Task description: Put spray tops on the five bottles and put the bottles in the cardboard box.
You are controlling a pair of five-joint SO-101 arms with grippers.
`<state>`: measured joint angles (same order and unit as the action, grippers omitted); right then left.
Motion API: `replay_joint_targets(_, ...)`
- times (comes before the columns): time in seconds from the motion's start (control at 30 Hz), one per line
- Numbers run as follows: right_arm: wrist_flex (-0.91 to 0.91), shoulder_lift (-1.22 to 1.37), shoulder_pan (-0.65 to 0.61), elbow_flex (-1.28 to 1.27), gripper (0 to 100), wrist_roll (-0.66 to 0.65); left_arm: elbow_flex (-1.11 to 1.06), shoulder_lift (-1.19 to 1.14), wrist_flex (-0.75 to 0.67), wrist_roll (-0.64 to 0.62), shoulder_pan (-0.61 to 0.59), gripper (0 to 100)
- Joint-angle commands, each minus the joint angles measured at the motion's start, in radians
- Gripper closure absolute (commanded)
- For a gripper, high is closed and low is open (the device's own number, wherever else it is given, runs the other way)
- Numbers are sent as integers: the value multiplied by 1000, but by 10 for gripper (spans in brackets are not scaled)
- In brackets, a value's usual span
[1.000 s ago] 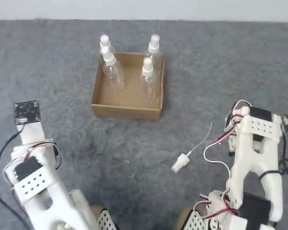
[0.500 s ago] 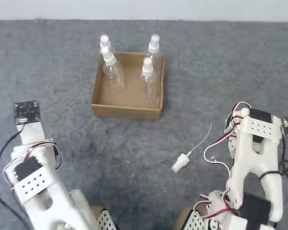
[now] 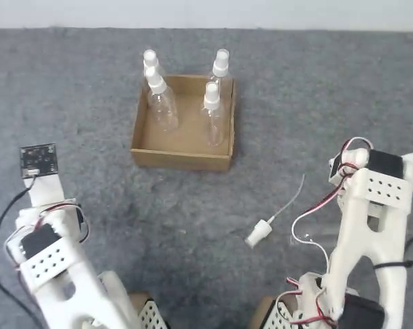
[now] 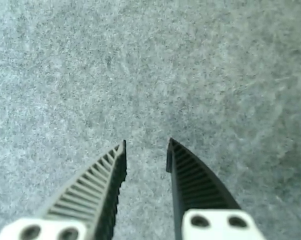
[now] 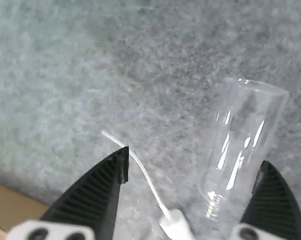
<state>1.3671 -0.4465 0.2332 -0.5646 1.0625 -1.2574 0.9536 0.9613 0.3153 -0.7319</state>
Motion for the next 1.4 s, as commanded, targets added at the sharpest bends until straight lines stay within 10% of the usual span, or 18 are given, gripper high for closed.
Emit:
replay_joint_targets(0.0, 93, -51, -2, 115, 669, -160, 10, 29, -29, -8, 0, 877)
replay_joint_targets(1.37, 282, -58, -136, 8, 670, -1837, -5, 31, -32, -5, 0, 877)
